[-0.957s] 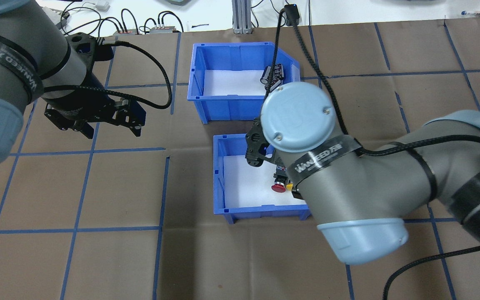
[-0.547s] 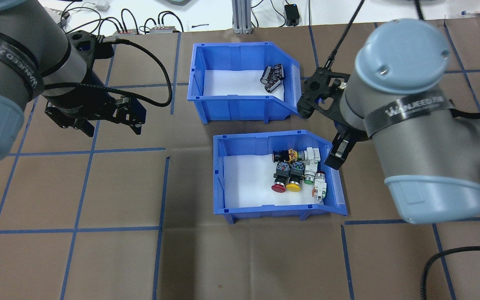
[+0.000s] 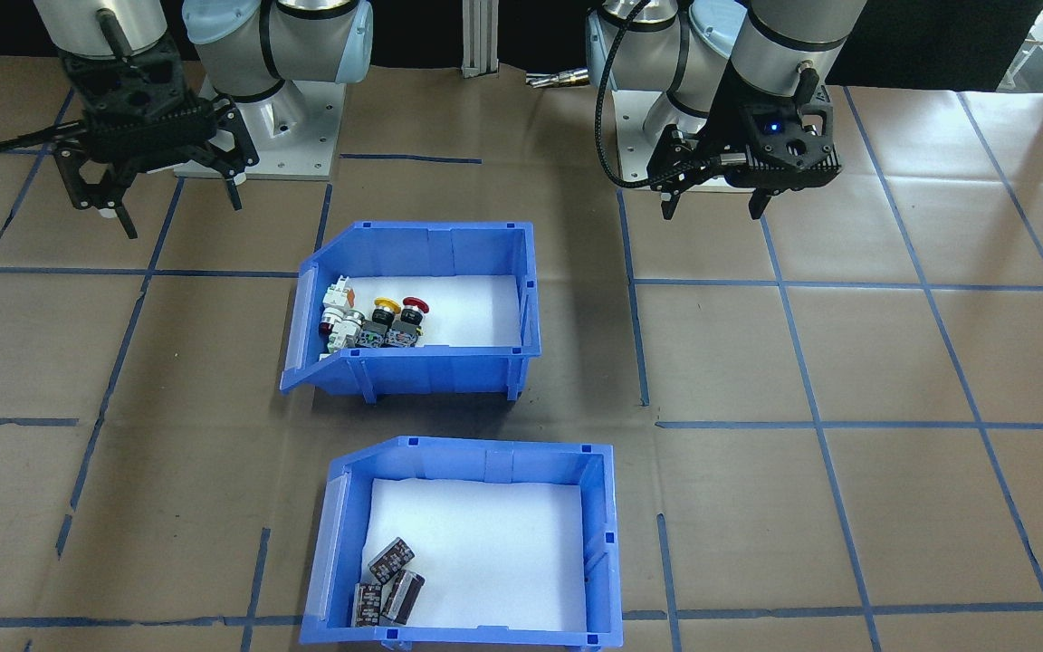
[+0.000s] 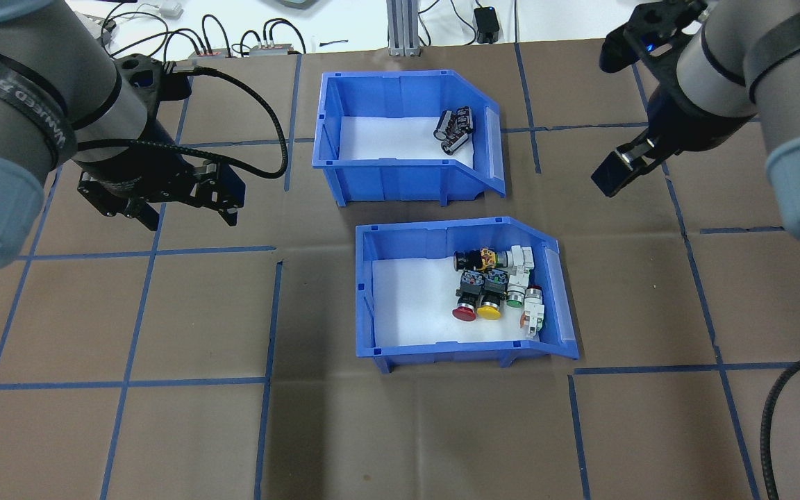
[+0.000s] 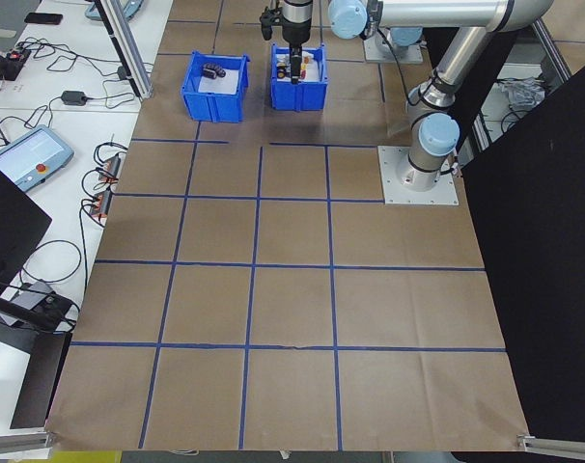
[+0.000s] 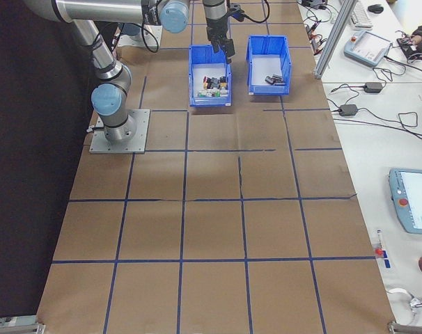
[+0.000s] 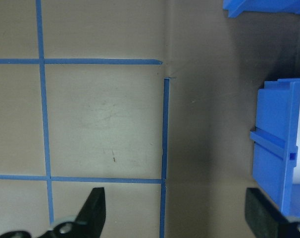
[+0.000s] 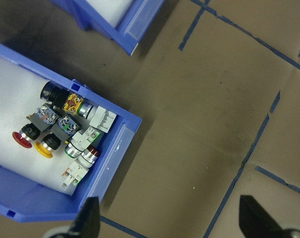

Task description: Place battery box in front

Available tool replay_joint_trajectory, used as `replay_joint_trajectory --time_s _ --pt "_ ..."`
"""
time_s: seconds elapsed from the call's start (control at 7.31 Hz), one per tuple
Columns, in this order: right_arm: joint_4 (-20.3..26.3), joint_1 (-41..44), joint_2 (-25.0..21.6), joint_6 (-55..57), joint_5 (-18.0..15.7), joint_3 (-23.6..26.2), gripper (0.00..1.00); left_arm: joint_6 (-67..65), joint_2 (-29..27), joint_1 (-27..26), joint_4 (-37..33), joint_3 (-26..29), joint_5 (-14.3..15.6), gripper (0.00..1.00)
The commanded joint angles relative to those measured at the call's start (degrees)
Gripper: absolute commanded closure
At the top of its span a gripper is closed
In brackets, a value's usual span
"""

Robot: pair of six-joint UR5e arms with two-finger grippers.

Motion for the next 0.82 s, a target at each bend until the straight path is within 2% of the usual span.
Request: replay_joint_trajectory --time_s 0.0,0.27,0.68 --pt "6.5 -0.3 6.2 16.1 0.1 -8.0 0.0 -0.1 -0.1 0.0 -0.2 -0.2 0.1 0.0" --pt "13.4 0.5 11.3 30.4 2.2 -15.0 0.0 0.4 -0.4 0.0 -0.2 -0.2 0.3 0.0" --pt "14.9 0.8 12.3 33.1 1.7 -13.5 0.0 0.2 -0.8 0.0 0.3 -0.2 0.4 0.0"
